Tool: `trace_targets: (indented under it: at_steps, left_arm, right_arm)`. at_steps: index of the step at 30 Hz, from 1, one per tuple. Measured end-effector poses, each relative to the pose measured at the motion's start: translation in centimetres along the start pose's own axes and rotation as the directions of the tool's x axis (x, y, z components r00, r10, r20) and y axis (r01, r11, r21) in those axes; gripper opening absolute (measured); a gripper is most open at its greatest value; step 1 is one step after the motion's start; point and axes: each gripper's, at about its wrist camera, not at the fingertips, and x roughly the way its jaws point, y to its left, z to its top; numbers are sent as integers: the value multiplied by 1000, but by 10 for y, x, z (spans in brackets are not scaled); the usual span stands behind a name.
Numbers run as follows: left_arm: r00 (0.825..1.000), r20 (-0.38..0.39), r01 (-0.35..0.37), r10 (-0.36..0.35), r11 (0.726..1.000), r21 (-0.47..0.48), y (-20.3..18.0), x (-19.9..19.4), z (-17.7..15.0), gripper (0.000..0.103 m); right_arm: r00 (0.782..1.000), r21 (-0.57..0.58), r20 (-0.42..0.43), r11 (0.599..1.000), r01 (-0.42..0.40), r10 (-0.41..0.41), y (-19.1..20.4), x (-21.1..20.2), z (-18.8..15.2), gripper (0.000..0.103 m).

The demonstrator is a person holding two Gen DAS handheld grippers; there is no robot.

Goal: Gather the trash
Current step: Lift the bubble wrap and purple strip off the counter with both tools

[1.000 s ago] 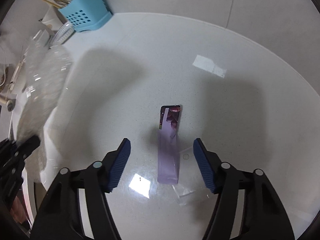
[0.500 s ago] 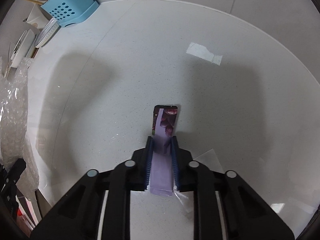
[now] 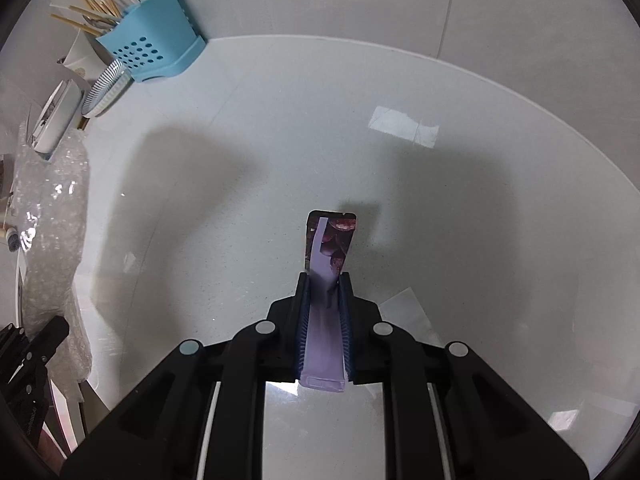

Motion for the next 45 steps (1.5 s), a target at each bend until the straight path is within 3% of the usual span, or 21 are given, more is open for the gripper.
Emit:
trace_targets:
  at_steps: [19,26,38,45]
  left_arm:
    - [994,48,87,-96,983,161,-4,-35,-5,9]
    - [988,68,120,-137,970,212,-4,-52,-12,9]
    - [975,108,157,-194,947,281,0,-90,-48,9]
    - [967,116,184,-229,933,309,8,-107,-89,9]
  right_arm:
    - [984,108,168,993,42,-60,0,-86,-67,13]
    - [973,140,210,988,64,-93,16,-109,-97,13]
    - [941,192,300,976,99,-154,46,-154,-156,13]
    - [926,218,331,969,113,-182,68,-167,-203,13]
